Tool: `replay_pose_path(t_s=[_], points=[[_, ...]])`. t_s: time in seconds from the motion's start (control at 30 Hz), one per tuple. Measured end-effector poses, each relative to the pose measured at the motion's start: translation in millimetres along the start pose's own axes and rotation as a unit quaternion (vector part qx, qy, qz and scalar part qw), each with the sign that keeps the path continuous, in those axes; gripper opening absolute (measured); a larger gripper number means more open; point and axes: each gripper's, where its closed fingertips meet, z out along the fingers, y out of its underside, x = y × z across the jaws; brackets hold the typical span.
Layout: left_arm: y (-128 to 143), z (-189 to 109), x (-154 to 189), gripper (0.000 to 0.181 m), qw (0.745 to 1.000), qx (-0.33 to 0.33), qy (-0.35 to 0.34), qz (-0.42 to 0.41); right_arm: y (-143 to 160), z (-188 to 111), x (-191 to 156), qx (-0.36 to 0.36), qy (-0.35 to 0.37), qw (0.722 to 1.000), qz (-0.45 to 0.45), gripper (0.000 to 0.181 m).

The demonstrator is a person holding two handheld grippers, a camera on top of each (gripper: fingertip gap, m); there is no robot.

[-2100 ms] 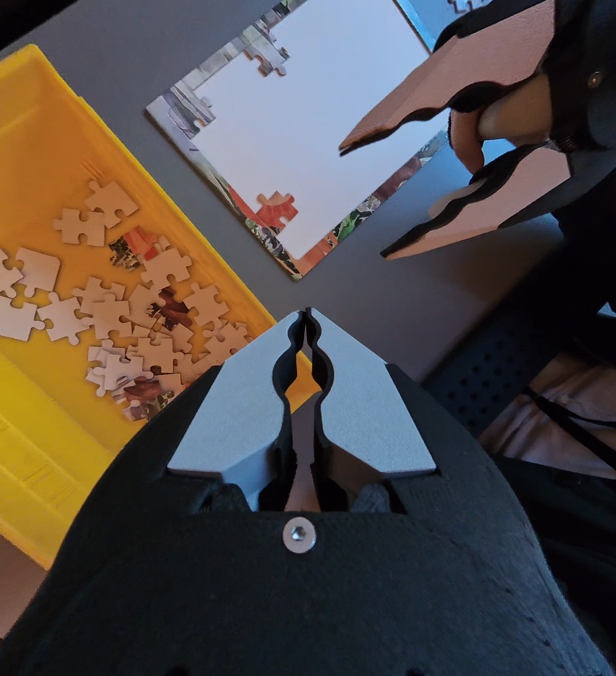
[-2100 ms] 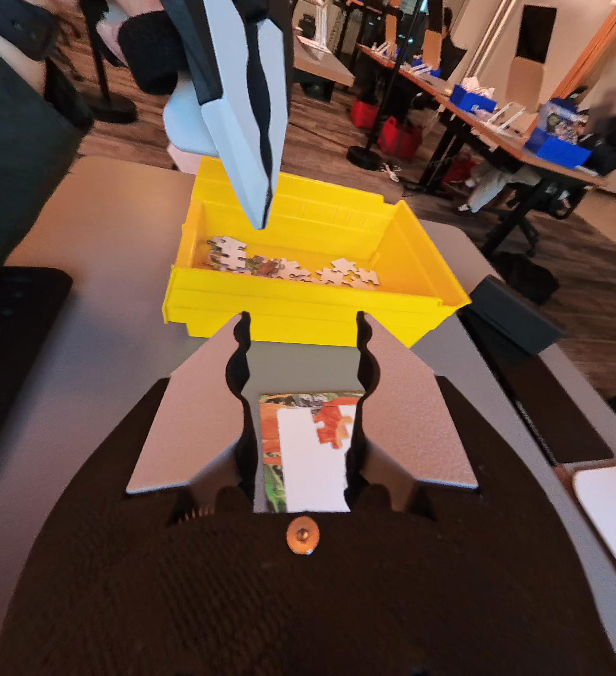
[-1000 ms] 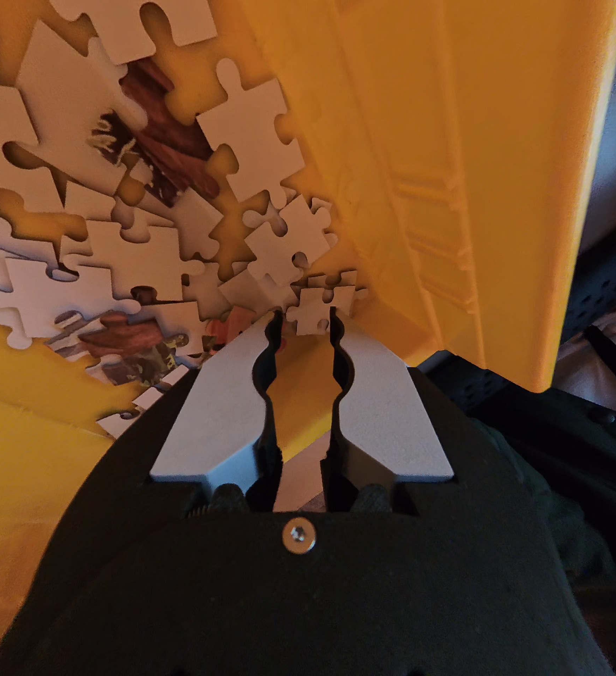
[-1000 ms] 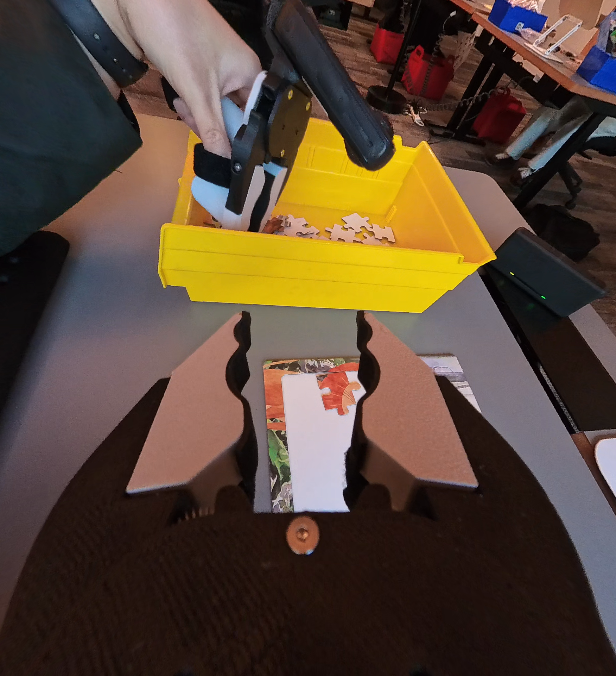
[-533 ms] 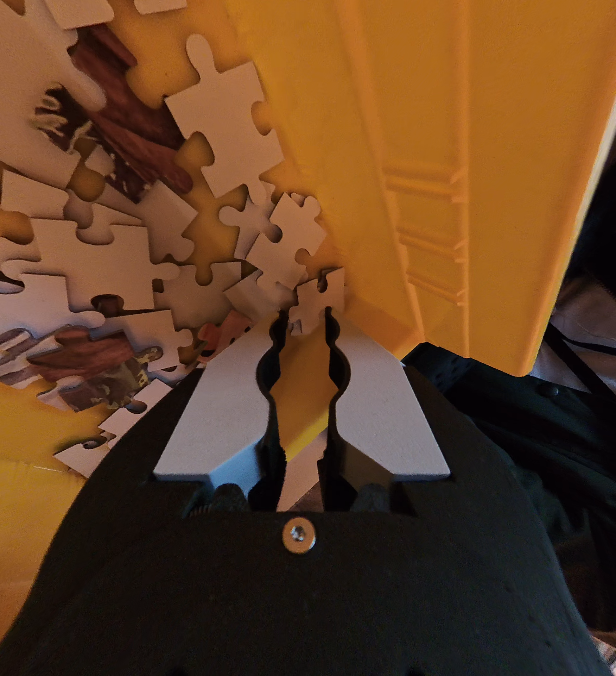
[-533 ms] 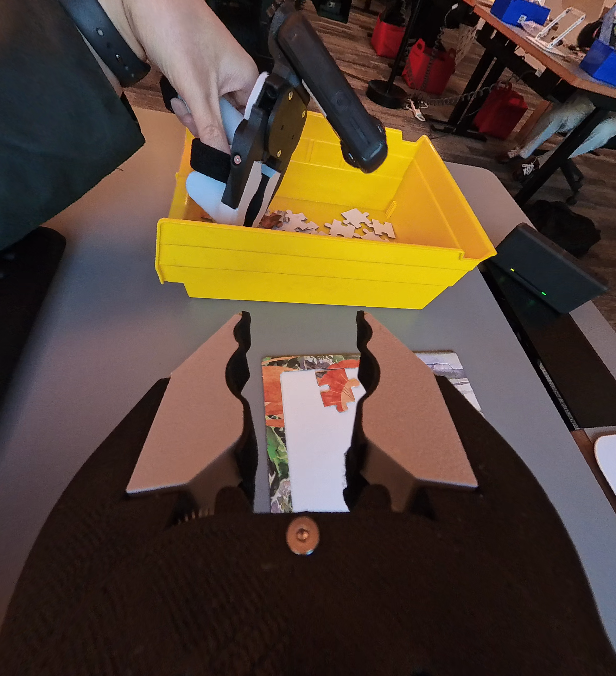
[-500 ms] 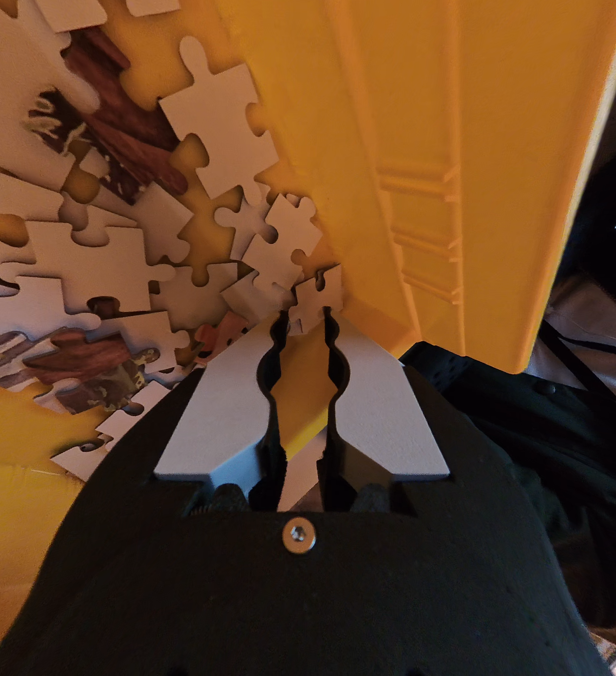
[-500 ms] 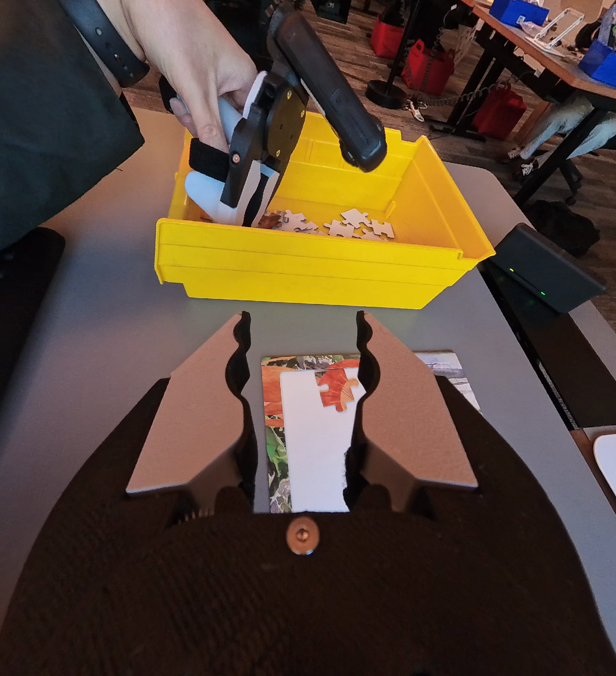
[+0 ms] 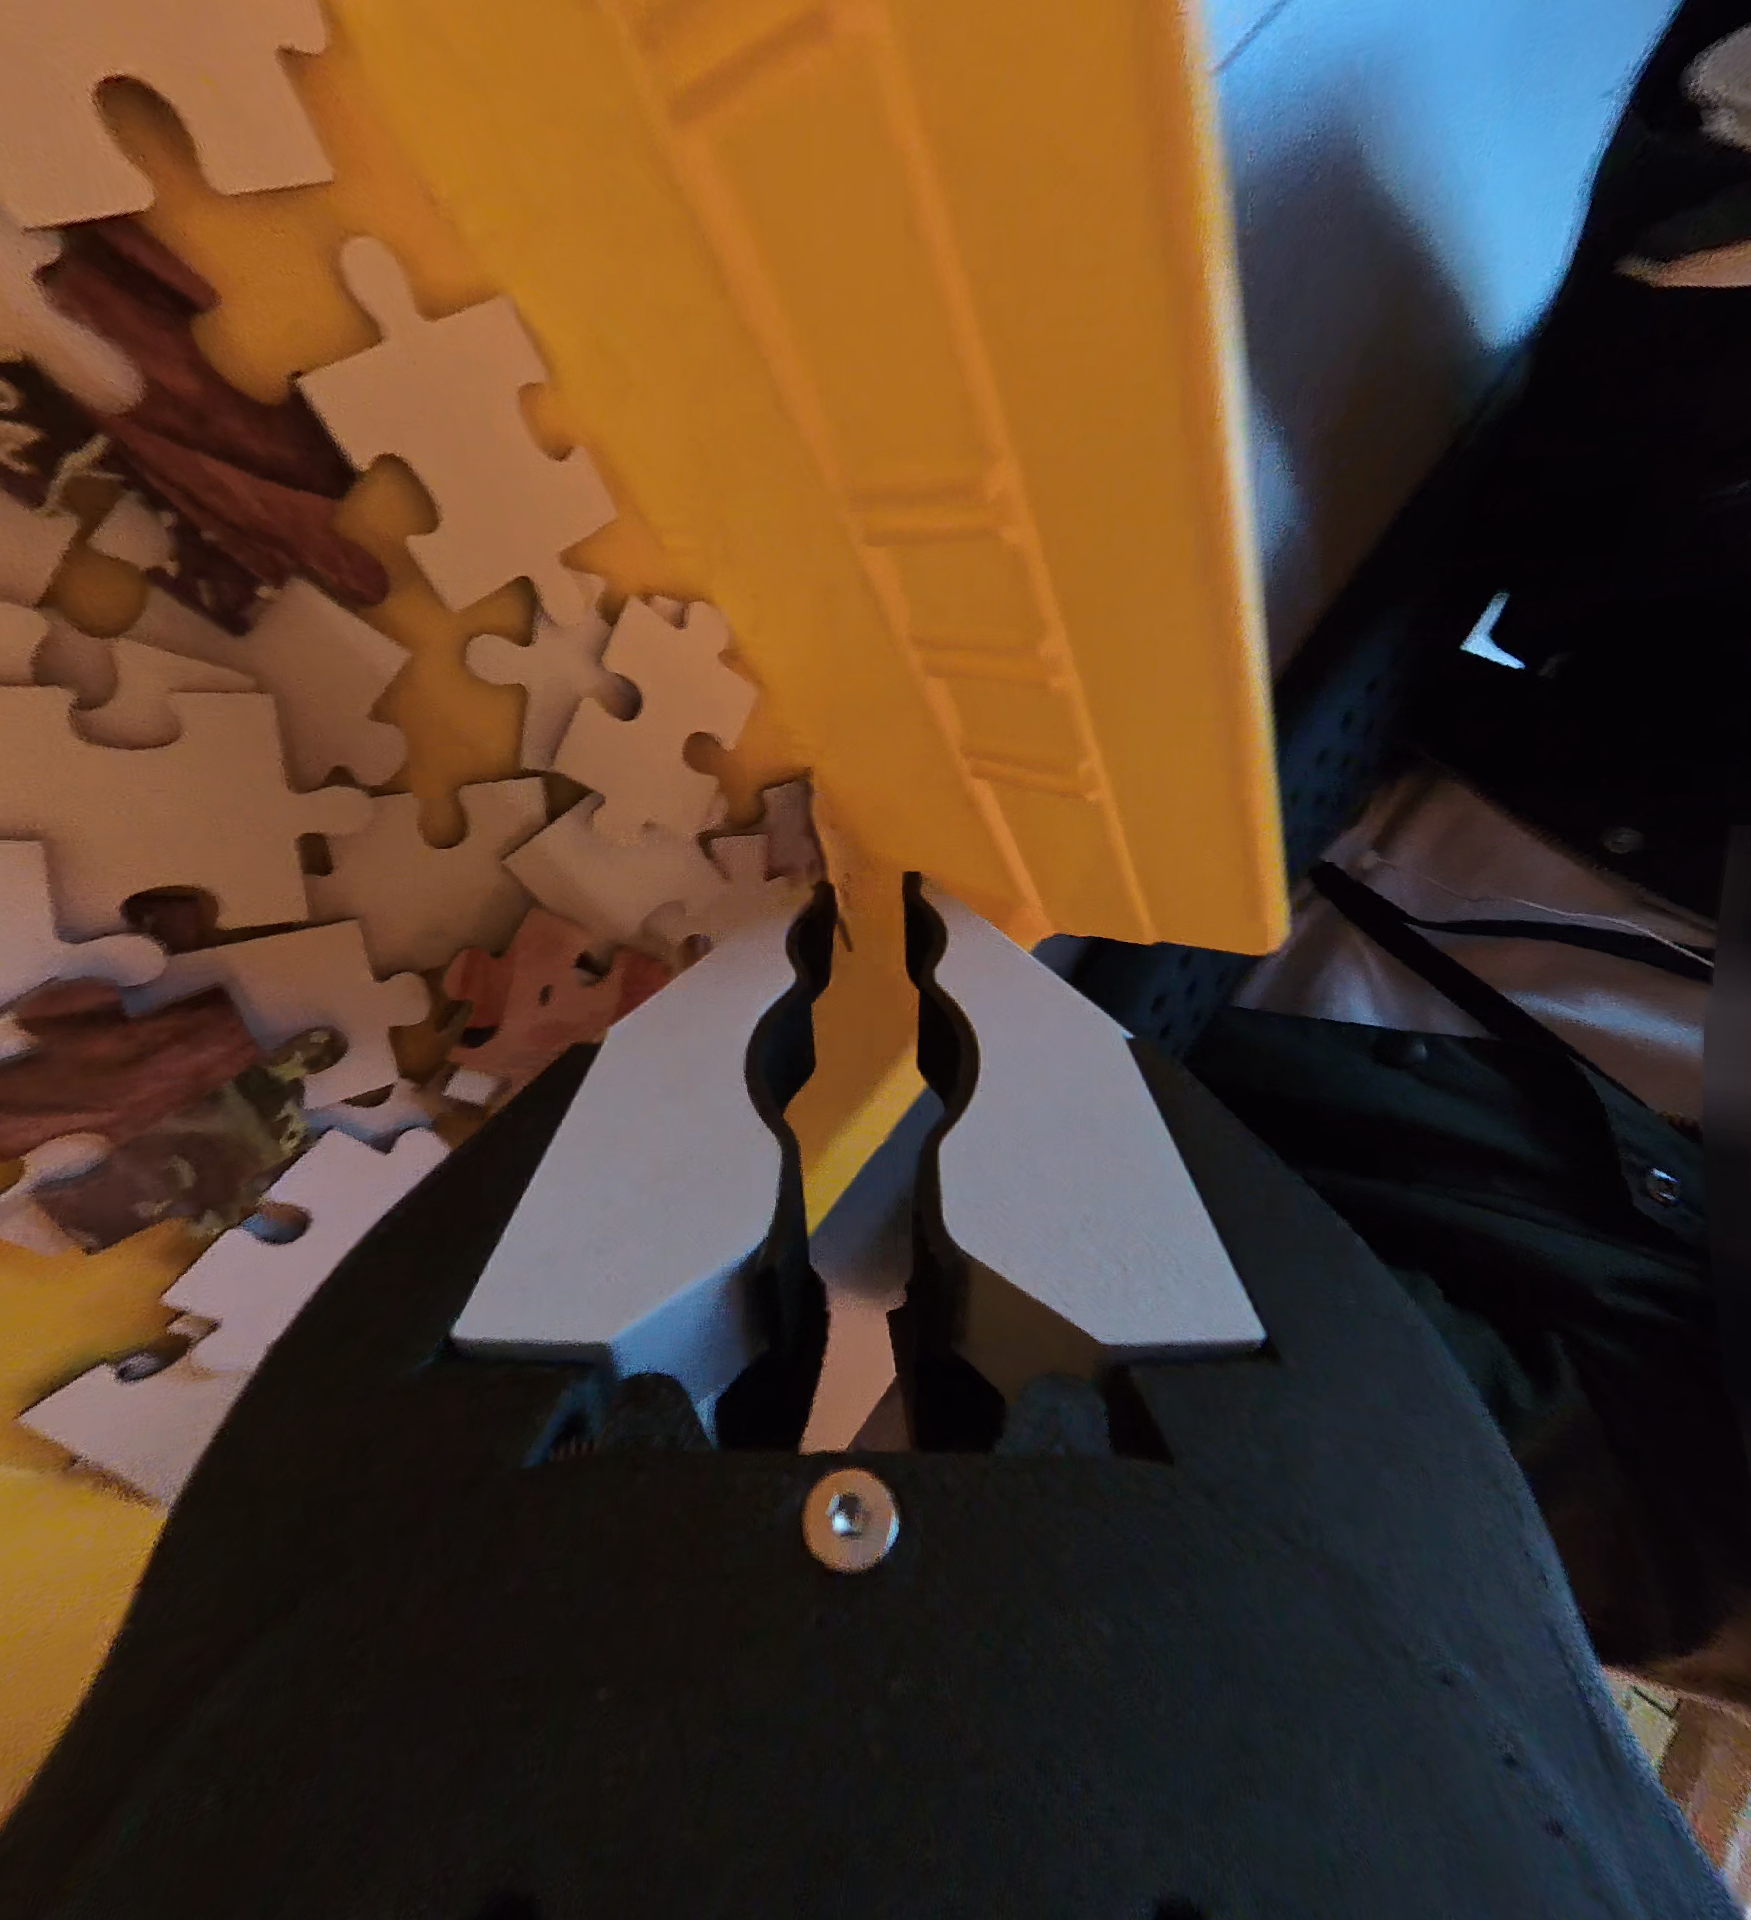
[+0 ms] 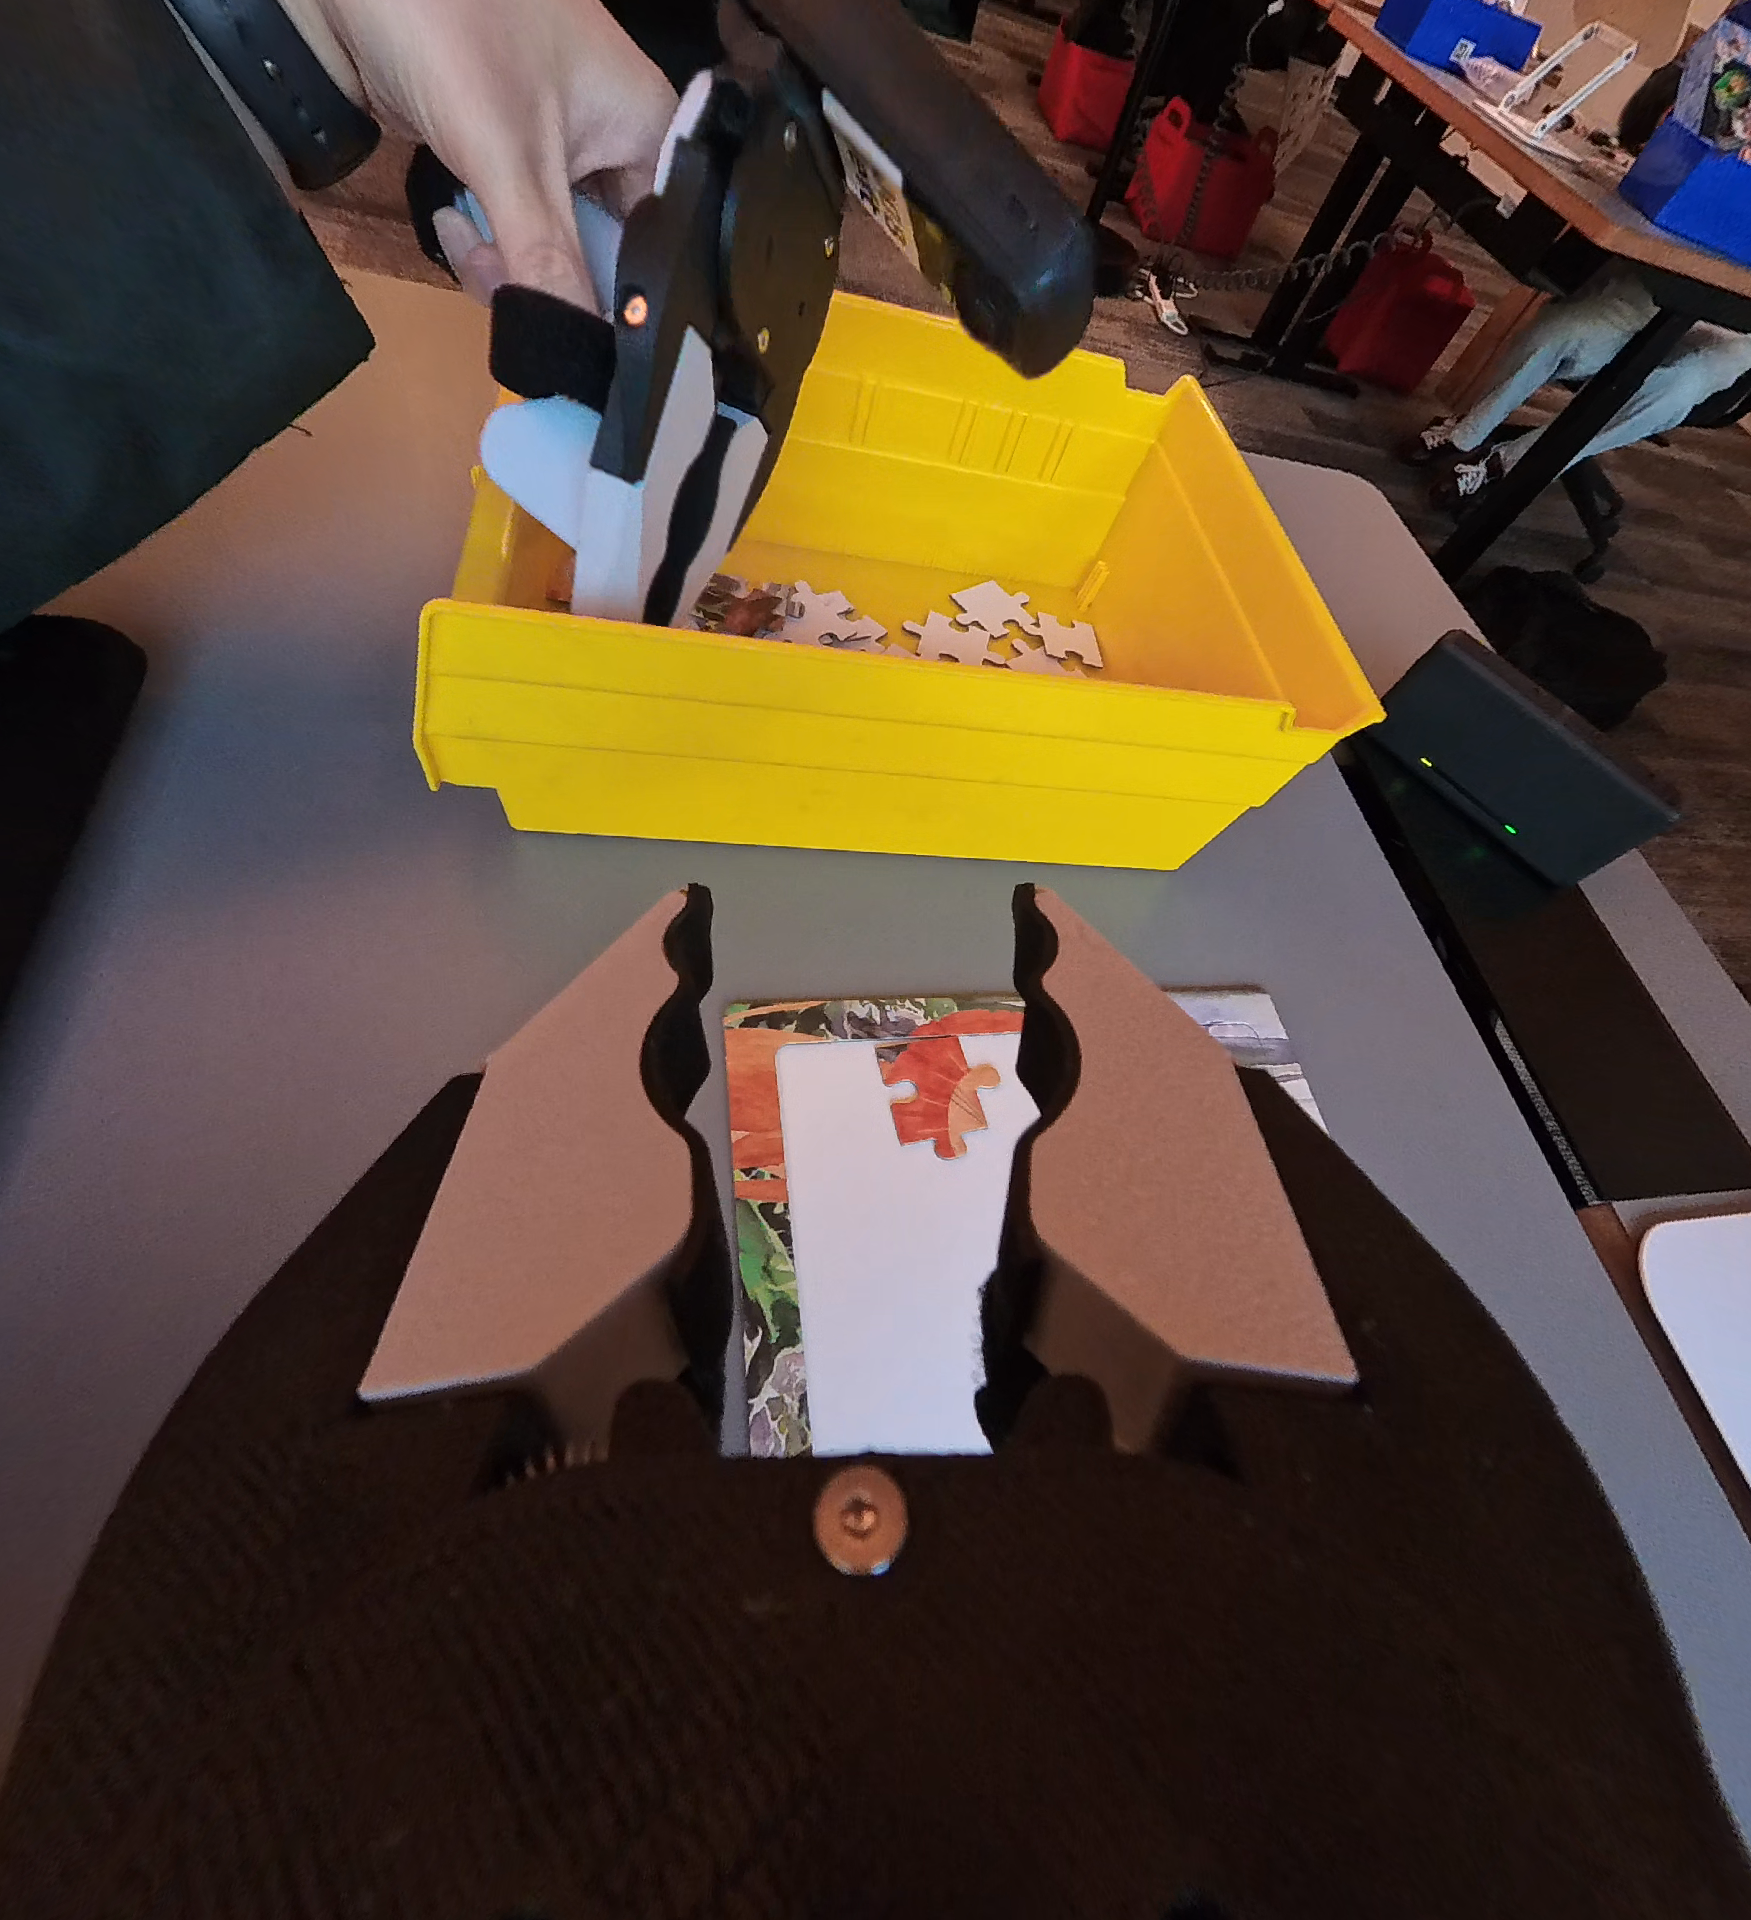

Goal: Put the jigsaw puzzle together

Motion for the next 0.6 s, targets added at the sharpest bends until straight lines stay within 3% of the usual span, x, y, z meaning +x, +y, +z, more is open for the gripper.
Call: replay_pose_path(t_s=[0.23, 0.43, 0.6], points=[[3.0, 6.8, 4.9, 0.011, 1.0, -0.022, 0.012, -0.001, 0.8, -0.5, 0.9, -0.003, 0.003, 1.0, -0.004, 0.058], [-3.9, -1.6, -15.6, 0.016, 0.998, 0.001, -0.048, -0.027, 0.2, -1.5, 1.8, -0.003, 0.005, 1.0, -0.007, 0.058], [-1.2, 7.2, -24.6, 0.02, 0.997, -0.026, -0.066, -0.007, 1.4, -1.5, 1.8, -0.005, 0.005, 1.0, -0.008, 0.058]])
